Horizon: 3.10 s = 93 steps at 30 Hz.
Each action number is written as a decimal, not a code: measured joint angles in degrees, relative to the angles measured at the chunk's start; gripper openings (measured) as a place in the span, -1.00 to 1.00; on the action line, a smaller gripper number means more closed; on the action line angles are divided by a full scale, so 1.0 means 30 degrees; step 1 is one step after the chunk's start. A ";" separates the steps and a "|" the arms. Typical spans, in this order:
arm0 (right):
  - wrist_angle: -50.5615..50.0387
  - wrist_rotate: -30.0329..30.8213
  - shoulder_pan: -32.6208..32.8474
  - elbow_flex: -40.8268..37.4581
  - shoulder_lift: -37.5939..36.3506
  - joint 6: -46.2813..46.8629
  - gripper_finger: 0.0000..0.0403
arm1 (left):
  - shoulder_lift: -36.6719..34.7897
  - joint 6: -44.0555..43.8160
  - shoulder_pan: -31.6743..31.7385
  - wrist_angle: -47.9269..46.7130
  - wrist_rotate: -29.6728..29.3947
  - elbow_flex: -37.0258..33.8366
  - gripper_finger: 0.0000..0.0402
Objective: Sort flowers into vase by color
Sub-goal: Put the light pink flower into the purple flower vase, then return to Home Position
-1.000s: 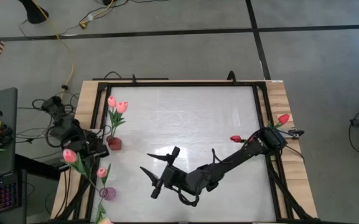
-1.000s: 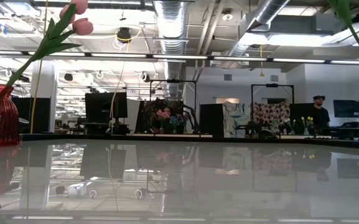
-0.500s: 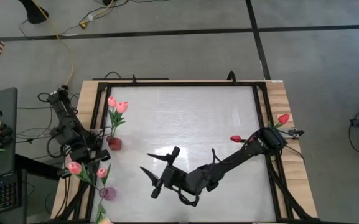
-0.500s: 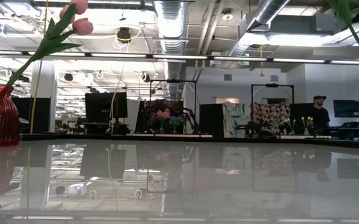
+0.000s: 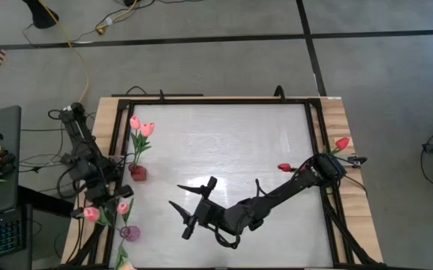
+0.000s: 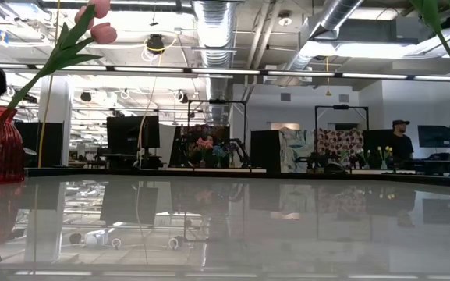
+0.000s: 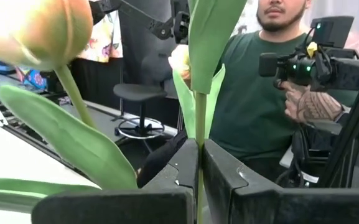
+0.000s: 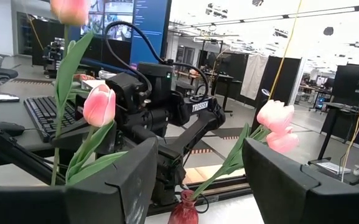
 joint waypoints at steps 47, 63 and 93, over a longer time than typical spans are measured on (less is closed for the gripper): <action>0.0029 -0.0022 -0.0284 0.0000 -0.0007 0.0190 0.29 | 0.3120 -0.4193 -0.0983 -0.5012 -0.1126 0.2049 -0.48; -0.0796 0.0370 -0.0262 0.0000 -0.0457 -0.0648 0.29 | 0.3113 -1.0201 -0.0976 -1.4366 -0.3320 0.7221 -0.48; -2.7797 0.0086 -0.3424 0.0007 -1.1272 1.0707 0.29 | 0.3076 -1.0812 -0.0954 -2.1008 -1.2742 1.1038 -0.48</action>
